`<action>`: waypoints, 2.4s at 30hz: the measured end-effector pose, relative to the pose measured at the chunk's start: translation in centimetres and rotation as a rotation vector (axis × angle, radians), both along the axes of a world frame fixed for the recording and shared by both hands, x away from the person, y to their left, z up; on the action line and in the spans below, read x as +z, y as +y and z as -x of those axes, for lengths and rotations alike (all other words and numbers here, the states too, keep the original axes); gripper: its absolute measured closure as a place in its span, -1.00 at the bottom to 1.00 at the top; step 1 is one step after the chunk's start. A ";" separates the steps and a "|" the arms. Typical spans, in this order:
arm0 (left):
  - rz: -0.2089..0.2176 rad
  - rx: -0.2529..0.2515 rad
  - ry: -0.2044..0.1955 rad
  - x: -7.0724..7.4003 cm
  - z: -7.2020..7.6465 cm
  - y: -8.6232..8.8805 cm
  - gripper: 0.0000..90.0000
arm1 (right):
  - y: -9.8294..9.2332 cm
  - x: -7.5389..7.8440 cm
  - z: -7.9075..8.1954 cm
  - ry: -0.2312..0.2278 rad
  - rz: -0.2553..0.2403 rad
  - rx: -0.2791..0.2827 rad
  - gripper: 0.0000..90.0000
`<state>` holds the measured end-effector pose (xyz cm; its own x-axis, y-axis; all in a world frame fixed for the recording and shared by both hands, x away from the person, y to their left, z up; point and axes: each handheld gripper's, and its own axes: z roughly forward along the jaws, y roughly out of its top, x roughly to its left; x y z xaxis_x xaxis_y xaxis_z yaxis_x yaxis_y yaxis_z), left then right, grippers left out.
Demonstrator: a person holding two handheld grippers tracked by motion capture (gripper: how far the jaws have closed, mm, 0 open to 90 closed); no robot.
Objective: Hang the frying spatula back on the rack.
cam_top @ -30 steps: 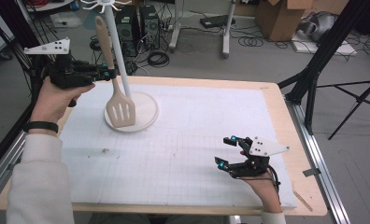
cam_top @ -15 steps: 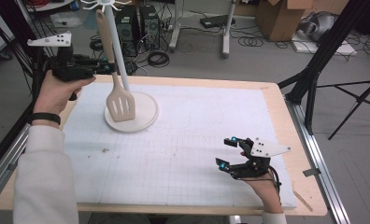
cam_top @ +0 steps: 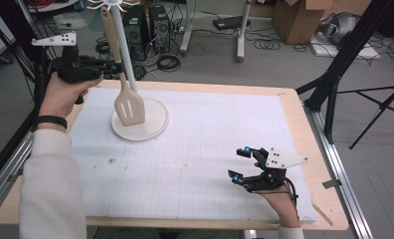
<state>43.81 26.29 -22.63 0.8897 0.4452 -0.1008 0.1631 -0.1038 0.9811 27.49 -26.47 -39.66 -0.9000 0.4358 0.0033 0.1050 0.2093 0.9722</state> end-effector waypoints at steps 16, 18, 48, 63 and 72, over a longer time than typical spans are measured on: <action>-0.018 0.036 -0.006 -0.9 -1.1 -1.4 0.74 | 0.0 0.1 0.0 -0.011 -0.010 0.017 -0.45; -0.016 0.043 -0.006 -1.0 -1.1 -1.5 0.73 | 0.0 0.0 0.0 -0.009 -0.012 0.018 -0.45; -0.119 0.006 -0.092 -9.9 11.4 -1.6 -0.49 | 0.4 -0.5 -0.5 0.024 -0.014 -0.005 -0.41; -0.071 -0.069 -0.052 -17.1 16.7 -3.4 -0.49 | -0.1 -0.6 -1.0 0.053 -0.011 -0.034 -0.43; -0.043 -0.042 -0.063 -18.1 17.0 -2.6 -0.49 | 0.1 -0.7 -0.8 0.060 0.004 -0.036 -0.44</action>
